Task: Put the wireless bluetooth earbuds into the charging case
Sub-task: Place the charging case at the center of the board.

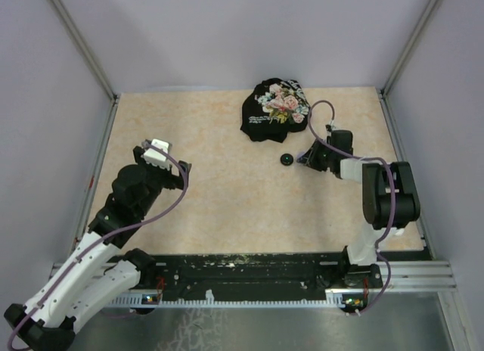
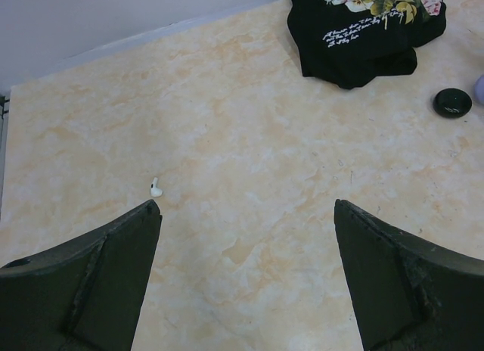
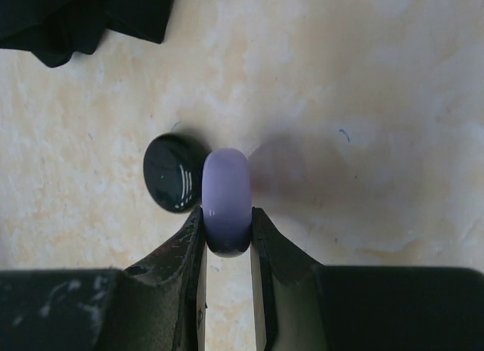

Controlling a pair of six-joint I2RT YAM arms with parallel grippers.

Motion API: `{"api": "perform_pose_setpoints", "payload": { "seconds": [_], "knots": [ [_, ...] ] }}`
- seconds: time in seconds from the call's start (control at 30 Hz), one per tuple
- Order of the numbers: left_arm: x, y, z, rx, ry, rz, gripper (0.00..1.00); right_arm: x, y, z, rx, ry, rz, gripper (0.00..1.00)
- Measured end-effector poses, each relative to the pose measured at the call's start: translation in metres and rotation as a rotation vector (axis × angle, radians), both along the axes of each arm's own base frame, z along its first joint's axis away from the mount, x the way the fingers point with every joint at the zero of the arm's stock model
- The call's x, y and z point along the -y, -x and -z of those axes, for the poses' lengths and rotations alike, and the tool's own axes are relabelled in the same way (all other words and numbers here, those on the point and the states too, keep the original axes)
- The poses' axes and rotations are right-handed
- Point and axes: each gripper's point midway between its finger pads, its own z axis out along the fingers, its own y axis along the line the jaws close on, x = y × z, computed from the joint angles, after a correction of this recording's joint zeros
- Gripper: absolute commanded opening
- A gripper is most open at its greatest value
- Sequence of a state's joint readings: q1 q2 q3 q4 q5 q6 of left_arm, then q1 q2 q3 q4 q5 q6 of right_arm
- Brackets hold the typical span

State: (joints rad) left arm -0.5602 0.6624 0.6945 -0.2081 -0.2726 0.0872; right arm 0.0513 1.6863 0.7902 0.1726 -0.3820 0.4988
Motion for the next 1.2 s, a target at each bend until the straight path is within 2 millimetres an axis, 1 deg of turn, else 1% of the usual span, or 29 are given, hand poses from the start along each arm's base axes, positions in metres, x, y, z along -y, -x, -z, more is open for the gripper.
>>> {"api": "perform_pose_setpoints", "payload": {
  "seconds": [0.1, 0.13, 0.2, 0.23, 0.33, 0.37, 0.47, 0.5, 0.67, 0.8, 0.87, 1.03, 1.2],
  "knots": [
    [0.0, 0.0, 0.0, 0.001, 0.001, 0.002, 1.0, -0.002, -0.007, 0.011, -0.029, 0.001, -0.019, 0.1],
    [0.0, 0.001, 0.0, 0.001, 0.001, 0.002, 1.0, -0.004, -0.009, 0.011, -0.029, -0.008, -0.032, 0.13],
    [0.0, 0.001, 0.0, 0.003, 0.003, 0.004, 1.0, -0.005, -0.013, 0.01, -0.031, -0.009, -0.044, 0.25],
    [0.0, 0.001, -0.001, 0.004, 0.004, 0.006, 1.0, -0.005, -0.013, 0.01, -0.035, -0.008, -0.046, 0.28],
    [0.001, 0.002, -0.001, 0.006, 0.006, 0.011, 1.0, -0.005, -0.011, 0.011, -0.046, -0.003, -0.05, 0.42],
    [0.0, 0.002, -0.001, 0.006, 0.007, 0.01, 1.0, -0.004, -0.01, 0.013, -0.054, 0.005, -0.043, 0.47],
    [0.0, 0.002, -0.002, 0.008, 0.009, 0.011, 1.0, 0.002, -0.009, 0.007, -0.051, 0.035, -0.027, 0.65],
    [0.0, 0.002, -0.003, 0.009, 0.01, 0.013, 1.0, 0.005, -0.007, 0.005, -0.054, 0.051, -0.017, 0.69],
    [-0.001, 0.004, -0.006, 0.02, 0.018, 0.014, 1.0, 0.021, 0.004, -0.003, -0.082, 0.127, 0.041, 0.78],
    [-0.002, 0.005, -0.009, 0.028, 0.027, 0.016, 1.0, 0.035, 0.012, -0.022, -0.058, 0.195, 0.078, 0.84],
    [-0.002, 0.006, -0.011, 0.034, 0.031, 0.017, 1.0, 0.043, 0.018, -0.033, -0.033, 0.227, 0.103, 0.85],
    [-0.003, 0.009, -0.017, 0.053, 0.05, 0.019, 1.0, 0.067, 0.044, -0.061, 0.013, 0.306, 0.212, 0.86],
    [-0.005, 0.013, -0.019, 0.07, 0.072, 0.017, 1.0, 0.1, 0.067, -0.088, 0.032, 0.38, 0.409, 0.86]
  ]
}}
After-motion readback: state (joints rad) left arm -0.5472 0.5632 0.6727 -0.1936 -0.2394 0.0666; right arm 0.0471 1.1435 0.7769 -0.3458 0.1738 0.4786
